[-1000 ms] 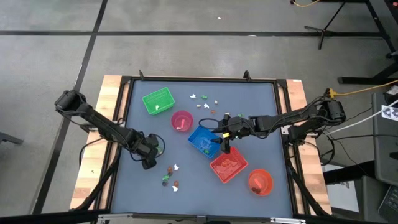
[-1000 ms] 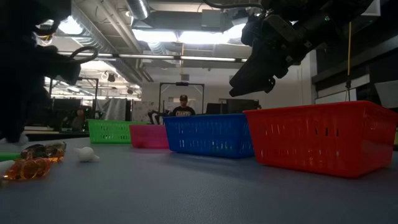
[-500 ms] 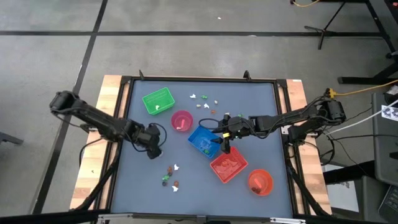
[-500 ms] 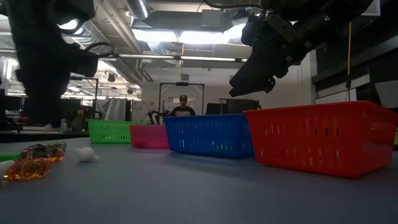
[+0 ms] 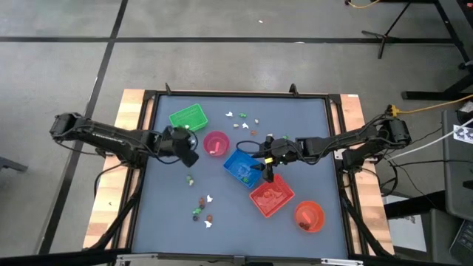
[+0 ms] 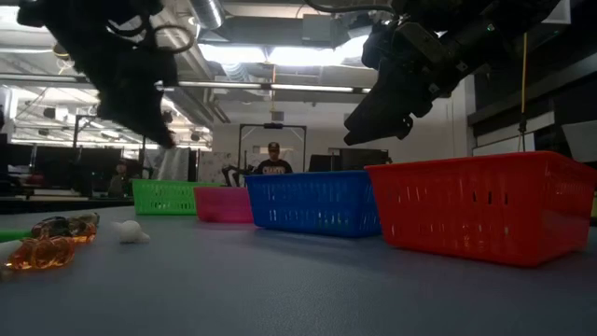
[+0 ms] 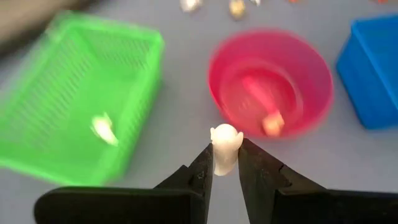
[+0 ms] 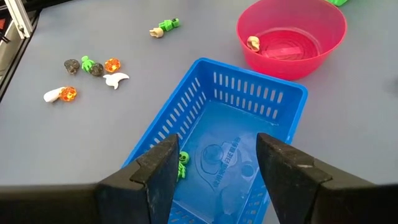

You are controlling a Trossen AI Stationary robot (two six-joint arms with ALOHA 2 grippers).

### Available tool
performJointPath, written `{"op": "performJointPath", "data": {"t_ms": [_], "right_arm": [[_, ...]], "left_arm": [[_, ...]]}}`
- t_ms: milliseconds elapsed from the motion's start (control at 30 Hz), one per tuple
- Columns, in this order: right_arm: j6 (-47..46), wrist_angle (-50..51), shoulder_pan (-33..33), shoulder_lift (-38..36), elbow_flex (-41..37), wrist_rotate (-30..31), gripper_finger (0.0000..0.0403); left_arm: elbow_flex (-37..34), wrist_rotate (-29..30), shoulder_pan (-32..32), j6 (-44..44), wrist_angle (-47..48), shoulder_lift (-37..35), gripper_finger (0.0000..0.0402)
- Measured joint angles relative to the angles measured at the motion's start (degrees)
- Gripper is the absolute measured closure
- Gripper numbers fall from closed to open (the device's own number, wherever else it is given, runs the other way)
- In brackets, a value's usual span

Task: Sort Halloween decoration
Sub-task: Put the white ghost toy into the green bin

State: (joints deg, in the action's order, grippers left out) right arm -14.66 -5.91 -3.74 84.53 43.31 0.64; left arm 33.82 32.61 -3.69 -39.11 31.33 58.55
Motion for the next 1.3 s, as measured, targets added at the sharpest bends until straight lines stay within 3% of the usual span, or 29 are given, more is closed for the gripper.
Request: {"op": "performJointPath", "data": {"t_ms": [267, 500, 833, 1300], "right_arm": [[0.0, 0.0, 0.0, 0.0, 0.0, 0.0, 0.0189], [0.0, 0.0, 0.0, 0.0, 0.0, 0.0, 0.0189], [0.0, 0.0, 0.0, 0.0, 0.0, 0.0, 0.0189], [0.0, 0.0, 0.0, 0.0, 0.0, 0.0, 0.0189]], "left_arm": [[0.1, 10.7, 6.1, 15.9, -2.5, -1.0, 0.0347], [0.0, 11.7, 12.8, 24.7, -2.4, -0.9, 0.0347], [0.0, 8.5, 17.7, 25.8, -2.4, -0.7, 0.0347], [0.1, 7.2, 18.4, 25.8, -2.4, -0.7, 0.0346]]}}
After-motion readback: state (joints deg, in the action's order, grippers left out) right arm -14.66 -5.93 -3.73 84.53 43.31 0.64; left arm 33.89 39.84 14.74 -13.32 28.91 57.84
